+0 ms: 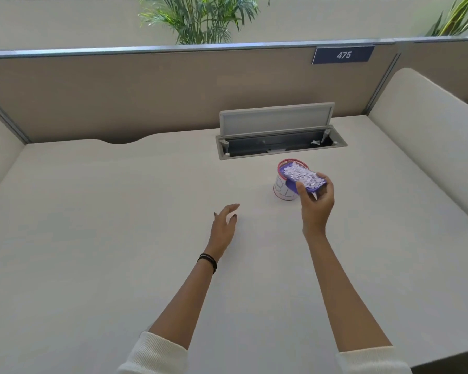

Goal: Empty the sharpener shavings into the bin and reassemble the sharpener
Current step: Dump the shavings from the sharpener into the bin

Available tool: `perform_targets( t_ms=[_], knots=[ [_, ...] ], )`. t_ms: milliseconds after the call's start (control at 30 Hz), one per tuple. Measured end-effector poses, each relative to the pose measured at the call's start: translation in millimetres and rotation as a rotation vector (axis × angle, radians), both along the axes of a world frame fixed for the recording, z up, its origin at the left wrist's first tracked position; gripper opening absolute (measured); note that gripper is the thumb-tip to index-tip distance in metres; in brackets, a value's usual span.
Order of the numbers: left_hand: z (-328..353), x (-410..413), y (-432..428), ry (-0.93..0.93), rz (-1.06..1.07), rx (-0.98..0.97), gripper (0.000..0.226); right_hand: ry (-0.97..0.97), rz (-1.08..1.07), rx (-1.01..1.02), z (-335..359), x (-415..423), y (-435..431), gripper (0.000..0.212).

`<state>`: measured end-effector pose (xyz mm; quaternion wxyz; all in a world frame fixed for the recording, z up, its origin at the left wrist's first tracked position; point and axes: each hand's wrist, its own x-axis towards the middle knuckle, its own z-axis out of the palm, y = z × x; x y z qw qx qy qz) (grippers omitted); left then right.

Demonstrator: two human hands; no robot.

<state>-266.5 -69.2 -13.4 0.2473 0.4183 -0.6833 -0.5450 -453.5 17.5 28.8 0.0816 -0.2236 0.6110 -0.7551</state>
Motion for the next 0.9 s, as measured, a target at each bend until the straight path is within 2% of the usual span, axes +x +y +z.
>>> perform_targets(
  t_ms=[200,367,600,900],
  knots=[
    [-31.1,17.2,-2.8,-0.232,-0.026,-0.141,0.053,0.044,-0.123,0.057,6.3,-31.3,-8.8,0.051],
    [-44.0,25.9,-12.4,-0.541,-0.18,-0.409,0.063,0.191,-0.136,0.236,10.1,-46.0,-12.7,0.058],
    [-49.2,26.8,-19.1,-0.634,-0.235,-0.447,0.067,0.381,-0.131,0.467,15.7,-54.3,-20.3,0.066],
    [-56.0,28.2,-20.8,-0.657,-0.229,-0.478,0.069,0.525,-0.108,0.621,19.9,-63.5,-29.1,0.071]
  ],
)
